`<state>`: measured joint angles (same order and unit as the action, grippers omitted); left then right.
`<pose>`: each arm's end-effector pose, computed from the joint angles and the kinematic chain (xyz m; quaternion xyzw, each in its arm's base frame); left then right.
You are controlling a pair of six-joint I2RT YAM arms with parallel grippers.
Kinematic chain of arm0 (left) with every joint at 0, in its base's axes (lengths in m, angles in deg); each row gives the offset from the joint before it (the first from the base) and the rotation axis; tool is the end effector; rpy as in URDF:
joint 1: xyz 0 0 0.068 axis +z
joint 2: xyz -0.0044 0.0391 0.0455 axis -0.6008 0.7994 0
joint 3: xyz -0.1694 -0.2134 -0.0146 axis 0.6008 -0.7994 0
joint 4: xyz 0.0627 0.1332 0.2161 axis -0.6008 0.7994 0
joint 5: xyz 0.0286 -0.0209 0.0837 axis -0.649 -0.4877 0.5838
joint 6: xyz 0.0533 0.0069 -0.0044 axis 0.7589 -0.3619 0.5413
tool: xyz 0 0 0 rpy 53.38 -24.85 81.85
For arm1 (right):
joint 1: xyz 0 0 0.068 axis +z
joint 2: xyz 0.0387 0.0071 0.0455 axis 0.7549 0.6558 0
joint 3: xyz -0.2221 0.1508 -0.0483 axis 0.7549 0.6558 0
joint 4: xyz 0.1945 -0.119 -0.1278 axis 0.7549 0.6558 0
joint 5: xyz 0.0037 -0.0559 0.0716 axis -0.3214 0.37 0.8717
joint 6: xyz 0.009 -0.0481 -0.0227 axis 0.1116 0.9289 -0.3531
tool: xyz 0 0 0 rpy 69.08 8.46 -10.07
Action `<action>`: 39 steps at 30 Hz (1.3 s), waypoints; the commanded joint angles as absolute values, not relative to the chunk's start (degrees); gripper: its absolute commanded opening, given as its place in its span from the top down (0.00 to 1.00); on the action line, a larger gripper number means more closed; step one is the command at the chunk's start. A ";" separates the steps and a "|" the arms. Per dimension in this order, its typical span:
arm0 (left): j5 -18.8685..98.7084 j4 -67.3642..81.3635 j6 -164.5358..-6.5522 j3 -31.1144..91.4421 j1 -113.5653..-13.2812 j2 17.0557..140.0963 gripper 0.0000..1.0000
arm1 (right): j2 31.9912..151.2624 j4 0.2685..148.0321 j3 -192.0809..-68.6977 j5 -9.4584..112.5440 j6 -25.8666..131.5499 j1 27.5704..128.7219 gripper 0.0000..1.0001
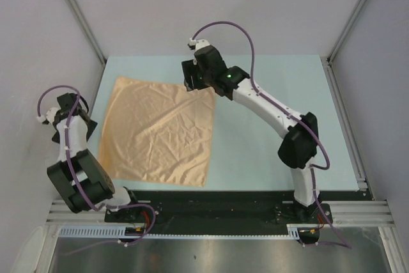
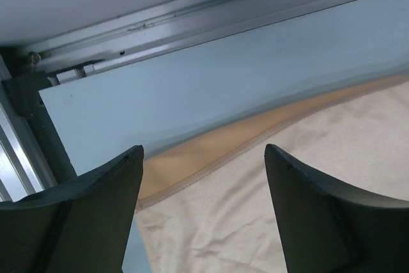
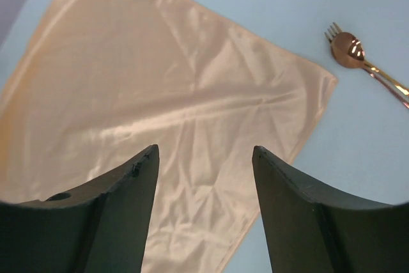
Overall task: Fold the napkin into a case and place the utensils inside
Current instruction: Flatten out the crumpled napkin at the corner of the board.
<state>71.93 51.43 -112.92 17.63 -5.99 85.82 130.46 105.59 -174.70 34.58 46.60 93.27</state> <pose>0.2325 0.1560 0.2380 -0.5837 0.7585 0.1859 0.2225 0.3544 0.3372 0.3446 -0.1965 0.8502 0.1693 0.4581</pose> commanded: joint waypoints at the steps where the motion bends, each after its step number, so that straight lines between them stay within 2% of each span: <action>1: 74.28 49.10 -108.95 15.66 -11.06 77.45 0.18 | 124.64 106.86 -166.31 42.75 42.17 94.45 0.33; 5: 73.85 52.77 -108.07 12.41 -13.01 77.53 0.15 | 119.80 106.88 -153.51 49.51 39.45 96.56 0.27; 12: 79.74 52.53 -105.26 7.75 -13.28 72.70 0.20 | 111.80 100.72 -139.15 58.40 34.43 100.17 0.26; 13: 76.60 50.96 -100.29 6.96 -14.41 72.43 0.25 | 111.27 100.63 -138.70 58.58 34.61 100.35 0.26; 14: 75.44 48.94 -98.59 5.82 -15.21 72.43 0.37 | 110.66 100.45 -138.34 58.32 34.61 100.35 0.26; 16: 74.81 47.96 -96.57 5.20 -18.18 73.57 0.45 | 110.04 100.10 -137.81 57.62 34.96 100.26 0.26; 17: 73.77 46.21 -95.94 4.15 -18.81 73.92 0.56 | 109.95 100.10 -137.81 57.18 35.05 100.26 0.26; 19: 70.70 45.58 -94.98 3.87 -19.87 75.67 0.71 | 109.25 100.36 -137.73 56.82 35.05 100.26 0.26; 22: 66.64 43.91 -94.36 3.35 -20.57 78.74 0.78 | 107.14 99.49 -136.15 56.21 34.52 100.43 0.26; 27: 74.28 48.65 -98.65 6.50 -17.16 85.34 0.79 | 104.07 97.81 -131.49 55.24 32.76 100.52 0.26; 33: 74.54 49.70 -100.32 9.75 -9.42 87.19 0.79 | 101.43 95.97 -127.62 56.03 31.27 100.61 0.26; 35: 80.59 53.55 -101.99 12.82 -7.40 87.11 0.78 | 101.34 96.32 -127.35 55.94 31.53 100.96 0.26; 37: 85.77 54.36 -103.75 13.28 -6.69 82.81 0.72 | 101.51 96.32 -126.48 55.77 31.62 101.22 0.26; 39: 85.02 53.41 -104.11 11.88 -6.69 78.08 0.60 | 101.86 95.88 -125.69 56.73 31.45 101.49 0.26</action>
<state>78.70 51.52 -100.82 10.57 -7.47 86.13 104.00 98.15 -126.65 56.00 32.26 100.72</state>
